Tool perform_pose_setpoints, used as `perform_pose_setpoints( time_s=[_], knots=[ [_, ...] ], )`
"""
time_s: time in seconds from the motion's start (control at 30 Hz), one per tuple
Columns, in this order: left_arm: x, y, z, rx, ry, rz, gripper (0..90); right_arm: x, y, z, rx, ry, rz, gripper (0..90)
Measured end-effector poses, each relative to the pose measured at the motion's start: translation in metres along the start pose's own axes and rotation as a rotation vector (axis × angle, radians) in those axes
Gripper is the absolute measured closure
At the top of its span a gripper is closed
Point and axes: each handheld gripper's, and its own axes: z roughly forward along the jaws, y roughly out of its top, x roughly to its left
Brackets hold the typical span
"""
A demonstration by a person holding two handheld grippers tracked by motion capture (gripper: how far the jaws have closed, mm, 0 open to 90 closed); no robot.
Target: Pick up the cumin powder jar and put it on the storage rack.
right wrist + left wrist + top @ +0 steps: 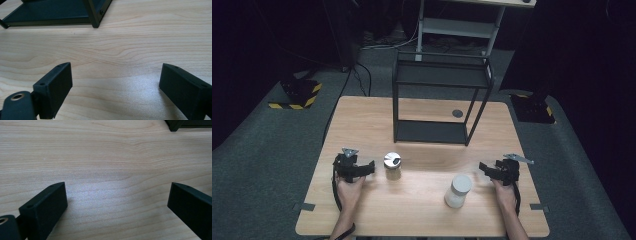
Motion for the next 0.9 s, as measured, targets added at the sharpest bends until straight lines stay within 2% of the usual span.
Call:
perform_pose_setpoints(
  time_s=[0.17,0.23,0.5,0.63,0.83,0.9],
  knots=[
    [0.002,-0.001,0.0,-0.004,-0.008,-0.008,2.5,-0.004,-0.002,-0.001,-0.01,0.018,0.009,9.4],
    [0.006,-0.002,-0.001,-0.01,-0.023,-0.023,2.4,-0.006,-0.002,-0.001,-0.012,0.028,0.011,9.1],
    [0.007,-0.001,-0.001,-0.008,-0.03,-0.023,1.1,-0.004,-0.004,-0.002,-0.024,0.017,0.01,8.5],
    [0.011,0.0,-0.002,0.0,-0.05,-0.035,0.5,-0.003,-0.006,-0.003,-0.032,0.01,0.012,8.2],
    [0.012,0.001,-0.013,0.003,-0.078,0.014,0.5,-0.003,-0.005,-0.003,-0.03,0.008,0.015,7.8],
    [0.011,0.001,-0.016,-0.001,-0.081,0.017,0.5,-0.003,-0.005,-0.003,-0.03,0.008,0.016,7.7]
  ],
)
